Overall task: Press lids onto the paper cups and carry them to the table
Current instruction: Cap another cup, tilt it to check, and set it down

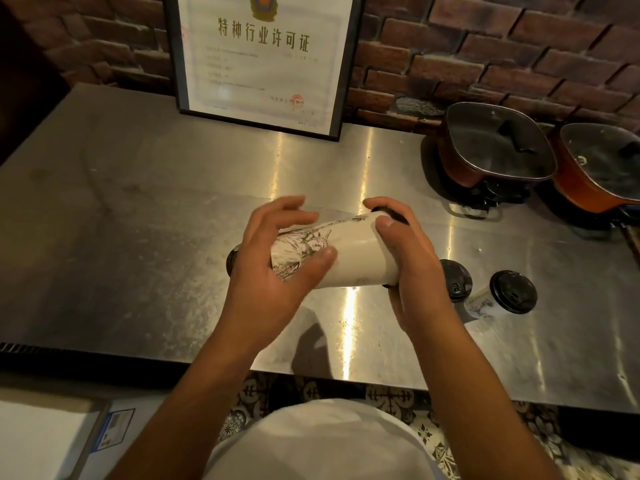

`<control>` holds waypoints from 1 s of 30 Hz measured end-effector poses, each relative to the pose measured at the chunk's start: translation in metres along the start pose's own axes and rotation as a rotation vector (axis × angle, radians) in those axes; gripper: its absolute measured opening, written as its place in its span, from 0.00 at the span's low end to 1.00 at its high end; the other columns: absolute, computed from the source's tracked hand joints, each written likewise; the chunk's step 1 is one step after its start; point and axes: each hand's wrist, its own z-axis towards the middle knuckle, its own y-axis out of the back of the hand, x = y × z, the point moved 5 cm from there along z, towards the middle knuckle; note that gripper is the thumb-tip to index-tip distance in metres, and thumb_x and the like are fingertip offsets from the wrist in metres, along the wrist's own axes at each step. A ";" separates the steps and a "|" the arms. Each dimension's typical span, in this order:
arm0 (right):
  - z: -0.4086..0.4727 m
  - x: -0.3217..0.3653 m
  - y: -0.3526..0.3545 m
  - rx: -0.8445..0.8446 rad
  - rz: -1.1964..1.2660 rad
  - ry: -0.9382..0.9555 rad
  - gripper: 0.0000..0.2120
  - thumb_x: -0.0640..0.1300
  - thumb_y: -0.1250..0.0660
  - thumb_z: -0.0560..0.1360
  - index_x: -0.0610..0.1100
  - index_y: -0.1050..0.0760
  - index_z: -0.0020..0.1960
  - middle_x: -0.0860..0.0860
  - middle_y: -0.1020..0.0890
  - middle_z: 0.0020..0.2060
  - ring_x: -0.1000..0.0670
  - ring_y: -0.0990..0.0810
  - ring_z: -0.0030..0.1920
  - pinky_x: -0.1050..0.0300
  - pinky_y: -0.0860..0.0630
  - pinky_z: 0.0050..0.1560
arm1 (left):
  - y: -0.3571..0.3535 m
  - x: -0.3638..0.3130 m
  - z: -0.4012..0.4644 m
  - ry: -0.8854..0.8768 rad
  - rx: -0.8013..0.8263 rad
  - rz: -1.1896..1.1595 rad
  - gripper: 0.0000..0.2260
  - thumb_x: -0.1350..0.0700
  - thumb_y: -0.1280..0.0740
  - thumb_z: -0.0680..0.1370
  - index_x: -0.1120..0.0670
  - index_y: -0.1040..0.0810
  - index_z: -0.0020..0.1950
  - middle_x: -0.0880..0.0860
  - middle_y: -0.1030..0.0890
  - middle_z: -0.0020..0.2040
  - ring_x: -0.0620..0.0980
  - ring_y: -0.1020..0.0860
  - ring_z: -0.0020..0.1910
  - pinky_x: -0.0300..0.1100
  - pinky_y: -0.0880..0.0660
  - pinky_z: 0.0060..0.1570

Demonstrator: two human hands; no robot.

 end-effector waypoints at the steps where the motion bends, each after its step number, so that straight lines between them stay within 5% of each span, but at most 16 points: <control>1: 0.001 -0.002 0.000 0.006 0.040 -0.089 0.16 0.54 0.35 0.74 0.53 0.20 0.60 0.45 0.16 0.57 0.37 0.18 0.55 0.47 0.22 0.44 | -0.001 -0.005 -0.002 -0.121 0.024 0.052 0.19 0.48 0.26 0.73 0.46 0.24 0.63 0.50 0.28 0.72 0.45 0.25 0.68 0.37 0.21 0.57; 6: 0.001 -0.003 -0.006 0.061 0.151 -0.297 0.14 0.51 0.35 0.79 0.47 0.18 0.59 0.40 0.15 0.54 0.43 0.15 0.48 0.49 0.17 0.38 | -0.001 -0.009 -0.005 -0.293 0.050 0.204 0.17 0.51 0.24 0.74 0.52 0.21 0.61 0.55 0.23 0.65 0.48 0.22 0.62 0.37 0.21 0.54; 10: 0.003 -0.003 -0.007 0.053 0.027 -0.071 0.12 0.54 0.35 0.76 0.56 0.20 0.57 0.47 0.17 0.54 0.43 0.18 0.52 0.50 0.23 0.42 | 0.006 -0.001 -0.004 -0.034 -0.071 0.031 0.12 0.46 0.26 0.74 0.43 0.19 0.56 0.45 0.19 0.56 0.46 0.19 0.56 0.40 0.20 0.50; 14: -0.002 0.000 -0.010 0.054 0.025 0.196 0.17 0.55 0.34 0.72 0.59 0.23 0.61 0.46 0.18 0.56 0.46 0.17 0.52 0.50 0.18 0.44 | 0.006 0.003 -0.002 0.217 -0.106 -0.187 0.05 0.44 0.26 0.75 0.38 0.18 0.50 0.43 0.16 0.53 0.47 0.16 0.51 0.43 0.20 0.41; 18: -0.001 -0.005 -0.006 0.043 0.027 0.187 0.16 0.55 0.34 0.72 0.60 0.23 0.60 0.44 0.19 0.58 0.43 0.17 0.55 0.47 0.17 0.46 | 0.001 0.003 0.002 0.275 -0.050 -0.188 0.11 0.41 0.29 0.72 0.41 0.19 0.53 0.42 0.17 0.53 0.47 0.17 0.53 0.38 0.22 0.39; 20: 0.003 -0.008 -0.002 0.035 0.086 0.033 0.15 0.53 0.34 0.75 0.55 0.21 0.60 0.42 0.19 0.55 0.42 0.17 0.52 0.49 0.19 0.40 | 0.000 0.000 0.003 0.182 0.010 -0.086 0.16 0.40 0.26 0.72 0.42 0.21 0.57 0.40 0.20 0.59 0.47 0.19 0.59 0.38 0.20 0.44; 24: 0.004 -0.014 -0.003 0.143 0.237 -0.344 0.17 0.53 0.38 0.79 0.45 0.20 0.61 0.43 0.18 0.47 0.41 0.17 0.43 0.54 0.23 0.31 | -0.008 -0.014 0.001 -0.358 0.209 0.330 0.17 0.45 0.26 0.74 0.42 0.24 0.61 0.42 0.36 0.78 0.50 0.37 0.79 0.40 0.30 0.71; 27: 0.005 -0.015 -0.003 0.171 0.219 -0.390 0.16 0.54 0.38 0.79 0.45 0.18 0.56 0.44 0.16 0.44 0.41 0.17 0.42 0.54 0.23 0.30 | -0.007 -0.012 0.001 -0.345 0.233 0.336 0.16 0.45 0.26 0.75 0.48 0.21 0.60 0.46 0.28 0.71 0.52 0.26 0.69 0.48 0.18 0.54; 30: 0.006 -0.016 0.000 0.155 0.201 -0.325 0.16 0.53 0.37 0.79 0.45 0.19 0.58 0.43 0.16 0.48 0.40 0.16 0.46 0.54 0.21 0.31 | -0.005 -0.007 0.001 -0.313 0.172 0.340 0.16 0.45 0.26 0.75 0.50 0.18 0.60 0.48 0.23 0.62 0.46 0.23 0.62 0.39 0.18 0.50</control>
